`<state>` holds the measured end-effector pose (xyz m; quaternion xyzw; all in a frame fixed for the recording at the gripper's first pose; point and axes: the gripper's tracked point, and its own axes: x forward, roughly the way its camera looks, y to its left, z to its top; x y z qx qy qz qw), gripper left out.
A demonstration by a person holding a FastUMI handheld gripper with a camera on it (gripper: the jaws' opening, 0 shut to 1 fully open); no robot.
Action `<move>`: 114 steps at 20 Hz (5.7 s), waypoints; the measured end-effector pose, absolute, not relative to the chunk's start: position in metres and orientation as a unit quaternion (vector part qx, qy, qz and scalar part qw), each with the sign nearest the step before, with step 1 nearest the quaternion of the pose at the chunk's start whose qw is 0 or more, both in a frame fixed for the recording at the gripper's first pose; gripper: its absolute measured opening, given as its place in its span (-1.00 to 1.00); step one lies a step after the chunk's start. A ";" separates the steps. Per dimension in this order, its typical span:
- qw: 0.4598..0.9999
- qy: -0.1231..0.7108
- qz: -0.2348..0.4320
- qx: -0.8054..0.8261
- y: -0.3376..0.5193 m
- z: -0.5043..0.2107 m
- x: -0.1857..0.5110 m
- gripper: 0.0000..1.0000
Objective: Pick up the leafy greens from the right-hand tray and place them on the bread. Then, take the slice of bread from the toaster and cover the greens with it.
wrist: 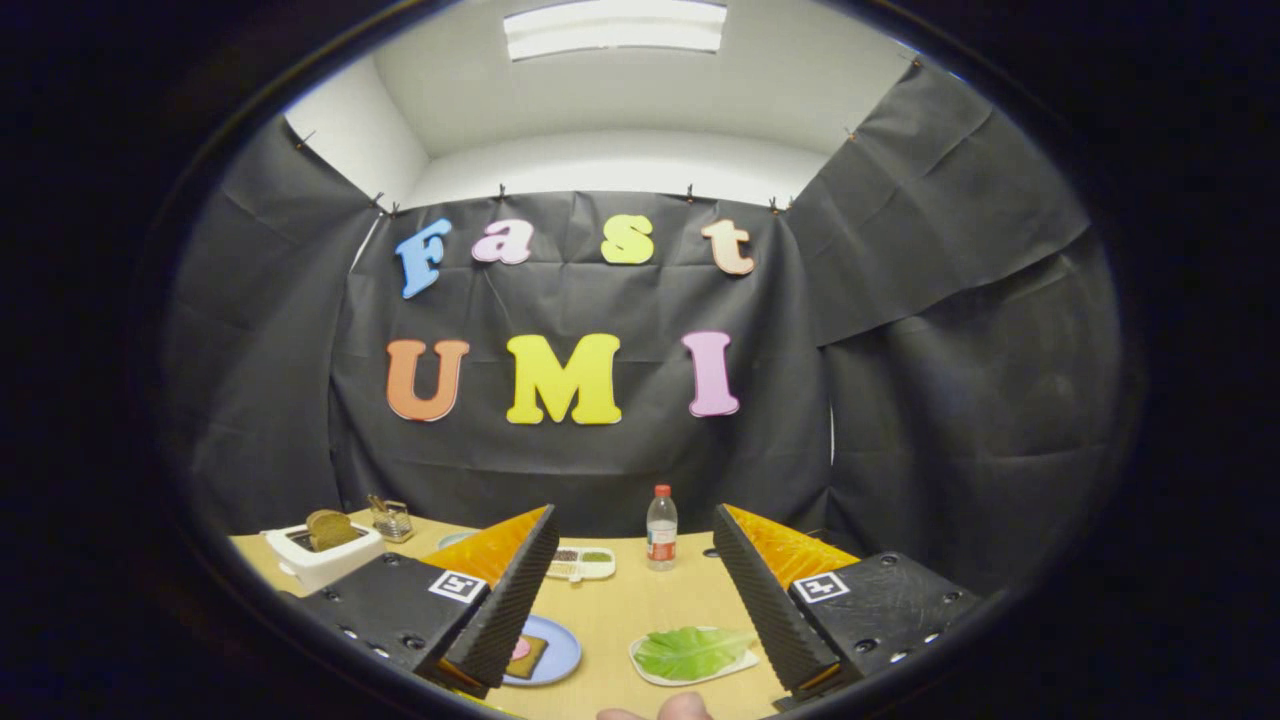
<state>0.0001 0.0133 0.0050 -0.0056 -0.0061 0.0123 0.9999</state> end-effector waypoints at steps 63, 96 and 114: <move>0.896 0.370 -0.082 0.230 -0.136 -0.296 0.137 -0.64; 0.929 0.218 0.141 0.265 0.165 -0.125 0.105 -1.00; 0.881 0.268 0.078 0.382 0.164 -0.227 0.099 -1.00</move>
